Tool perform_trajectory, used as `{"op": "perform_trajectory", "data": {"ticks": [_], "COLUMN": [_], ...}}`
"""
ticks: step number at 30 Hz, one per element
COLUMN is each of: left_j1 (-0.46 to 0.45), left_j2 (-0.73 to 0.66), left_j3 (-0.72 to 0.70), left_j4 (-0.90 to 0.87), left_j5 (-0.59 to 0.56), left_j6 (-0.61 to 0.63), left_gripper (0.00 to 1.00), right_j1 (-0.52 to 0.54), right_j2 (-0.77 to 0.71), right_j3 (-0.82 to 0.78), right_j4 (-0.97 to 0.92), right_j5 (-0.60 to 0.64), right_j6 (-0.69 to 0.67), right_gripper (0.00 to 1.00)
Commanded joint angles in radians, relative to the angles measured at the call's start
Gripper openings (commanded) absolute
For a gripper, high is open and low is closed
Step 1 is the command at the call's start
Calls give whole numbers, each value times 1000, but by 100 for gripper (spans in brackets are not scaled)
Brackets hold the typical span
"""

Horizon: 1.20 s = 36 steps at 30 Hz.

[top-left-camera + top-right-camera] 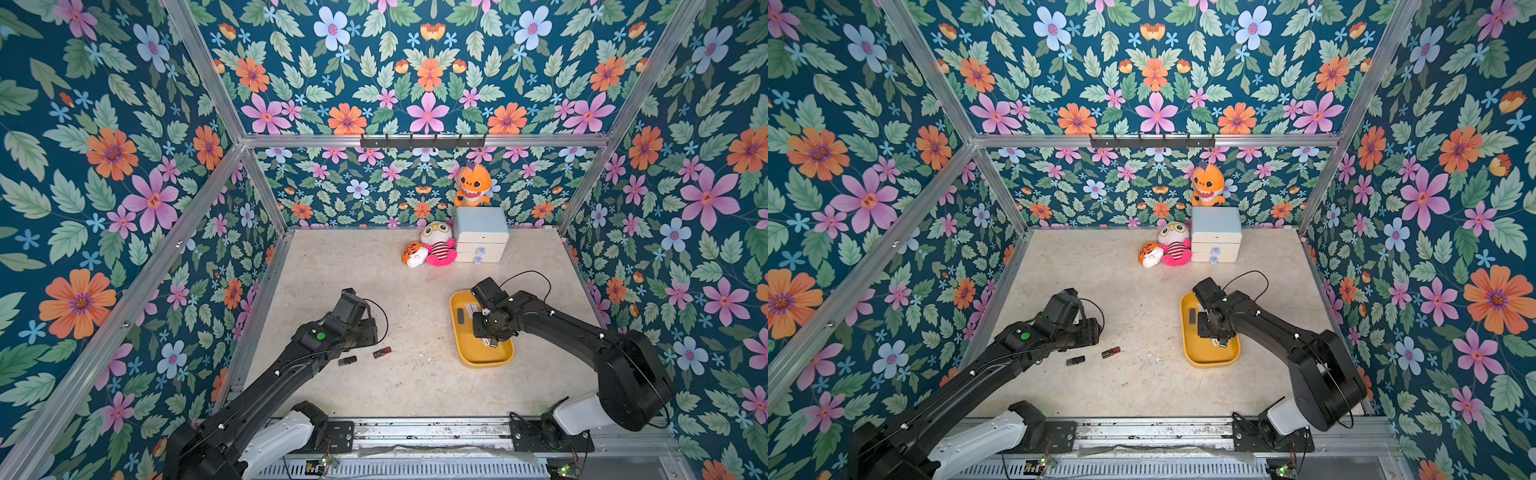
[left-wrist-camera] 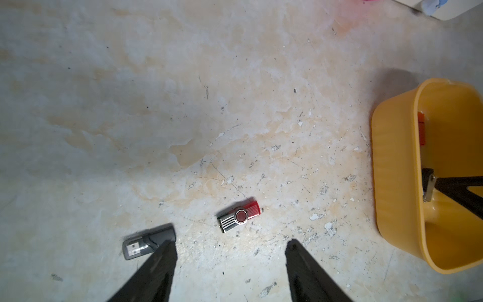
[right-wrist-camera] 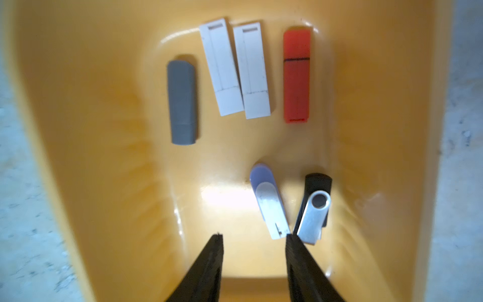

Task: Put the usb flash drive into the storage box
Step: Place the USB flash in the storage box, then pick up the USB flash from the center of the board.

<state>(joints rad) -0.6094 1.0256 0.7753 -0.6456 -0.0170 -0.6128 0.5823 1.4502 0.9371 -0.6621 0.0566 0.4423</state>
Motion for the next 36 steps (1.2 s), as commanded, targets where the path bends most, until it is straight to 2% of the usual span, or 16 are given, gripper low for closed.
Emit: {"op": "perform_trajectory", "data": {"ticks": [1, 8, 14, 21, 28, 33, 36], "left_j1": [0, 0, -1, -7, -78, -159, -177], "left_j2": [64, 248, 362, 388, 333, 342, 351], "left_j3": [11, 4, -21, -111, -169, -166, -160], "left_j4": [74, 215, 282, 342, 350, 330, 306], "left_j5": [28, 89, 138, 186, 196, 156, 118], "left_j6": [41, 75, 75, 1, -55, -86, -98], "left_gripper": [71, 69, 68, 67, 66, 65, 66], "right_j1": [0, 0, 0, 0, 1, 1, -1], "right_j2": [-84, -302, -351, -340, -332, -331, -325], "right_j3": [-16, -89, -102, -107, -102, -101, -100], "right_j4": [-12, 9, -13, -8, -7, -4, -3], "right_j5": [-23, -21, 0, -3, -1, -1, -6], "right_j6": [-17, -22, -22, -17, -22, -21, -23], "right_gripper": [46, 49, 51, 52, 53, 53, 53]}}
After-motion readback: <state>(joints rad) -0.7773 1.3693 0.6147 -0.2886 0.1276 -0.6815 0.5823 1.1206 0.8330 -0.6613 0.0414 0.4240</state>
